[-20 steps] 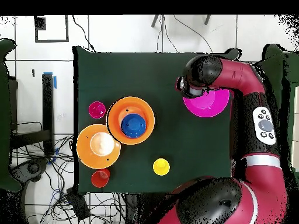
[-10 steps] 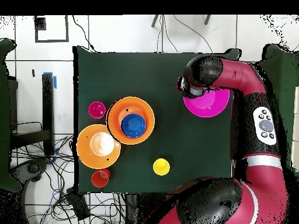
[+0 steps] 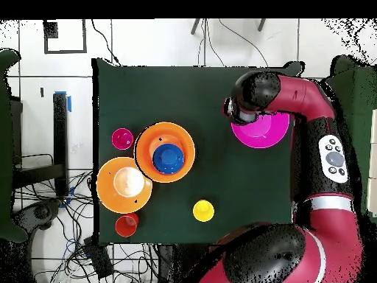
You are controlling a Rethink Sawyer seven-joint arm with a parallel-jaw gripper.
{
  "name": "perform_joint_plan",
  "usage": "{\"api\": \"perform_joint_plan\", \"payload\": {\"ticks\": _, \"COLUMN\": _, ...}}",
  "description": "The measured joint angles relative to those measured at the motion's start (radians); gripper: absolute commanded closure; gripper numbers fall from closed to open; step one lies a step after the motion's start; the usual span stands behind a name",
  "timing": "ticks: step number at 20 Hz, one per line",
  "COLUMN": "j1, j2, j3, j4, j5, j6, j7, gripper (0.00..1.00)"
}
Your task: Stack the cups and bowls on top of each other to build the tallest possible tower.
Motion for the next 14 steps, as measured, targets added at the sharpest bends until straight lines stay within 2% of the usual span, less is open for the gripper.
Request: {"api": "perform_joint_plan", "payload": {"ticks": 14, "j1": -0.012, "j2": 0.042, "j3": 0.000, "j4": 0.012, "j5": -0.008, "j6": -0.008, "j7": 0.000, "gripper": 0.00}}
